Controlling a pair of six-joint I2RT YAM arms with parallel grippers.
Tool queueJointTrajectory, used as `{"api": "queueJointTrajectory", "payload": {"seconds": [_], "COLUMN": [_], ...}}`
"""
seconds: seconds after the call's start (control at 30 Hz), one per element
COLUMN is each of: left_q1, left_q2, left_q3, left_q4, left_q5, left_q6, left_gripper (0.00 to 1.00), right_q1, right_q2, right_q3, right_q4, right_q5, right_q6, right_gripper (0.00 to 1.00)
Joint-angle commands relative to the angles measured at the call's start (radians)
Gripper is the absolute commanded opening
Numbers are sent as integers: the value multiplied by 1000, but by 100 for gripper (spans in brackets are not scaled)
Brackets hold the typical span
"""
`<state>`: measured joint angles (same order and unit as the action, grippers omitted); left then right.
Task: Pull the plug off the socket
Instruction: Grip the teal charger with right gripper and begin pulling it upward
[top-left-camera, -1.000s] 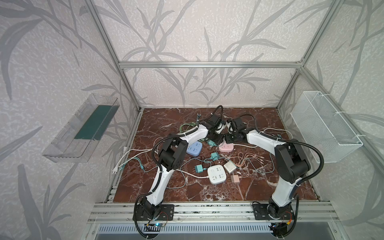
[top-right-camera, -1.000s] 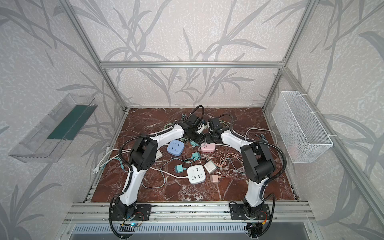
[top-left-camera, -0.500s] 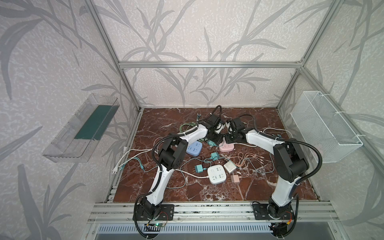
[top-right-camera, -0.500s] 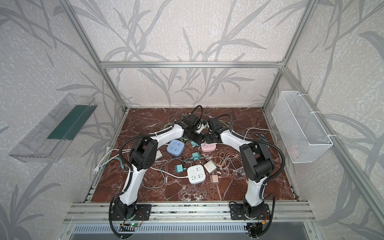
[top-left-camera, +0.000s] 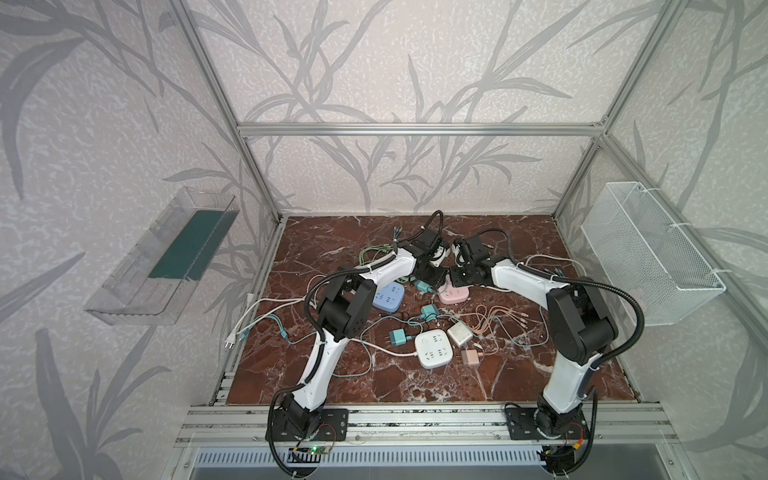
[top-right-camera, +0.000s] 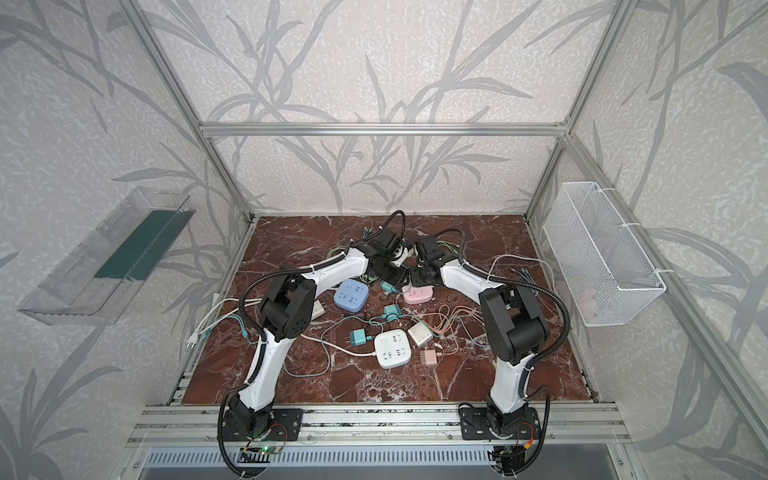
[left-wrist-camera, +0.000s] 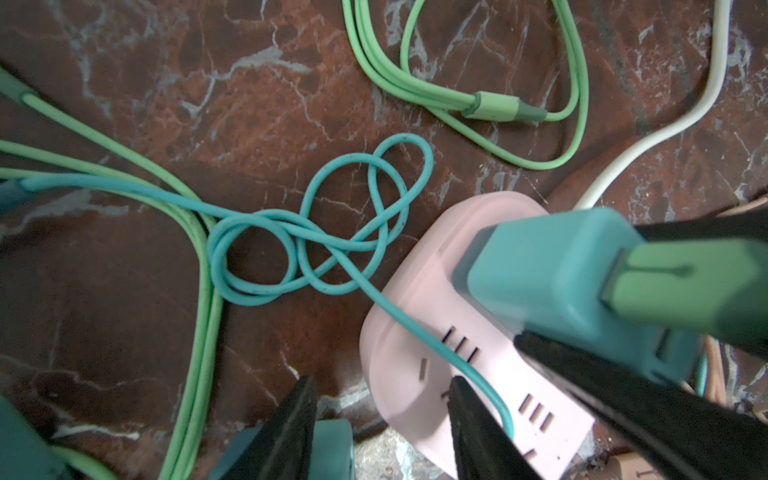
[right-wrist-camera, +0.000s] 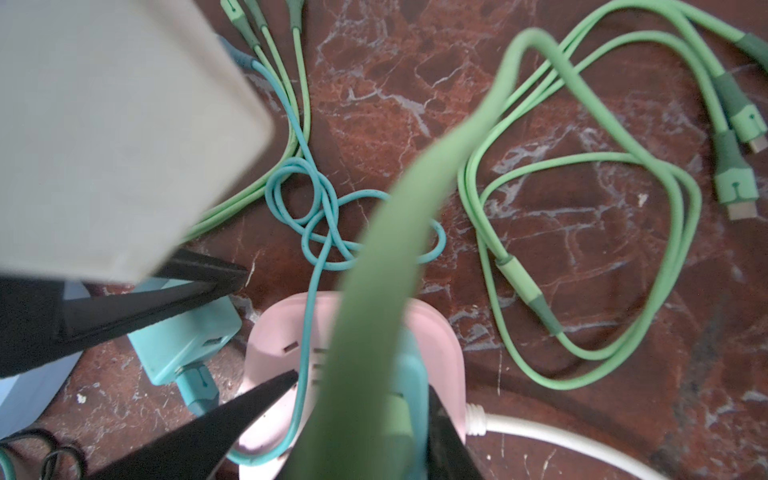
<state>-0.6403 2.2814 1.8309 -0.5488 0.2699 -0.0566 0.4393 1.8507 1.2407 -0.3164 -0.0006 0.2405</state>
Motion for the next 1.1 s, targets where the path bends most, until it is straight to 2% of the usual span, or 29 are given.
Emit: {"api": "queueJointTrajectory", "payload": {"seconds": [0.0, 0.47, 1.07], "left_q1": [1, 0, 3], "left_q2": [33, 40, 69], "left_q3": [12, 11, 48], "left_q4": [-63, -63, -101], "left_q5": [-44, -43, -39], "left_q6": [4, -19, -30], "left_gripper": [52, 52, 52], "right_q1": [6, 6, 8], "right_q2": [-37, -57, -80], "right_q3": [20, 16, 1], "right_q4": [8, 13, 14], "right_q5": [-15, -22, -6], "right_q6": [17, 13, 0], "right_gripper": [19, 12, 11]}}
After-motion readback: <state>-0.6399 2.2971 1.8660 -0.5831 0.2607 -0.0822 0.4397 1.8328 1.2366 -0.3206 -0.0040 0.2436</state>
